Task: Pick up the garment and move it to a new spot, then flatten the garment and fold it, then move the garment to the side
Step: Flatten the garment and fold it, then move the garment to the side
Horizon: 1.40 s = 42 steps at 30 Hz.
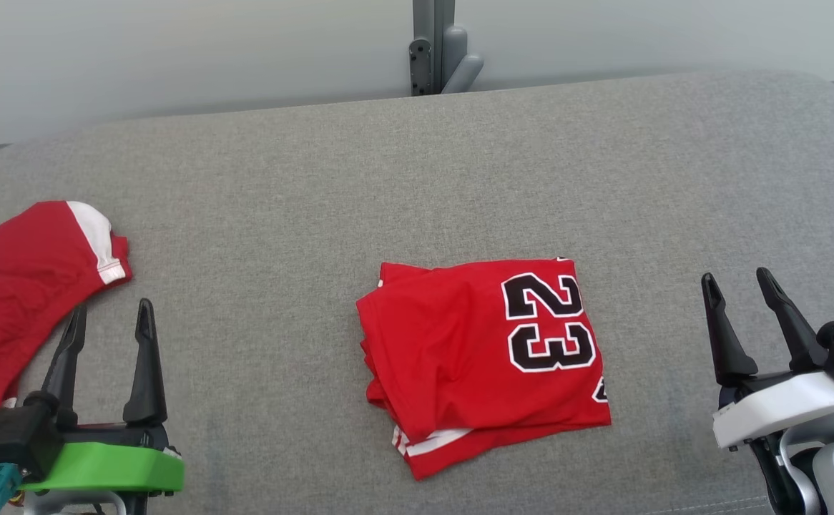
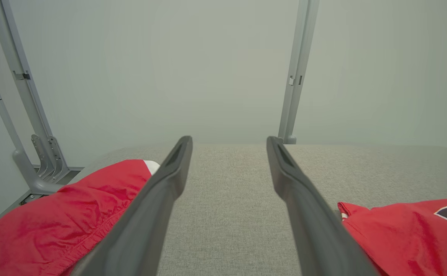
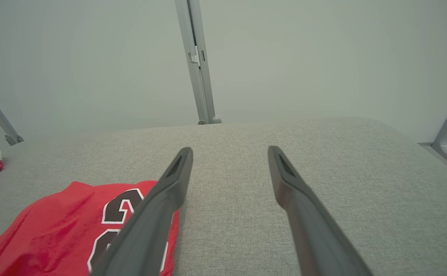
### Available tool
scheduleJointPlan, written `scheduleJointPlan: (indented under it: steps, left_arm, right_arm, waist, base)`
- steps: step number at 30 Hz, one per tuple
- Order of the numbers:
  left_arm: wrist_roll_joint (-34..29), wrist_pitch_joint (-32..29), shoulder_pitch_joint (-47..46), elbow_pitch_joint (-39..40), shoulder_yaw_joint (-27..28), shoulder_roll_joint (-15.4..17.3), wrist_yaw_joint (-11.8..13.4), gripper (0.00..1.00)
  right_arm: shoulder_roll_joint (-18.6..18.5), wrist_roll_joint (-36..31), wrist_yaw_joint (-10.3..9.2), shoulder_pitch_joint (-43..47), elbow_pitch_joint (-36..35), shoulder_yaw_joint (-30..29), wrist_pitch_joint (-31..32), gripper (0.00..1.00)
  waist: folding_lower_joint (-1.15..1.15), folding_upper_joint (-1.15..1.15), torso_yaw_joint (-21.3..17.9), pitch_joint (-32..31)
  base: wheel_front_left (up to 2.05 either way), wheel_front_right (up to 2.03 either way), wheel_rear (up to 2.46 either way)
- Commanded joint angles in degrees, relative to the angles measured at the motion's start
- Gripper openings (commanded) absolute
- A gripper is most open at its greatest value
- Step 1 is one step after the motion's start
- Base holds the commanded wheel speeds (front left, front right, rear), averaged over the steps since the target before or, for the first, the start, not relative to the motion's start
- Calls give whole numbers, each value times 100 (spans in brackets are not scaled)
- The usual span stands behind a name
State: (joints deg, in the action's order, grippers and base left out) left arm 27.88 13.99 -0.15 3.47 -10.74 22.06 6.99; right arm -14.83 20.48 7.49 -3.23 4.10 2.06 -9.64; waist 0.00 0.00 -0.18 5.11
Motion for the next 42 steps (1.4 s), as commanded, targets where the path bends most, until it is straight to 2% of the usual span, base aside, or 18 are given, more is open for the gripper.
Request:
scheduleJointPlan:
  steps: [1, 19, 37, 42]
  left_arm:
    - [13, -13, 95, 18, 4, 35, -8, 100]
    - [117, -51, 157, 16, -95, 73, -62, 100]
    - [135, -30, 68, 4, -130, 72, -15, 100]
    - [150, -12, -81, 44, -133, 28, -42, 100]
  right_arm:
    - [8, -30, 0, 96, -51, -26, 36, 100]
    - [135, -147, 0, 362, -465, -163, 265, 100]
    - [96, -72, 0, 272, -345, -150, 173, 100]
    - [64, 33, 0, 170, -282, -129, 114, 100]
  waist:
    - [0, 0, -35, -104]
    - [0, 0, -55, -219]
    - [0, 0, -19, -152]
    - [0, 0, 115, -28]
  base:
    - [0, 0, 0]
    - [0, 0, 0]
    - [0, 0, 0]
    - [0, 0, 0]
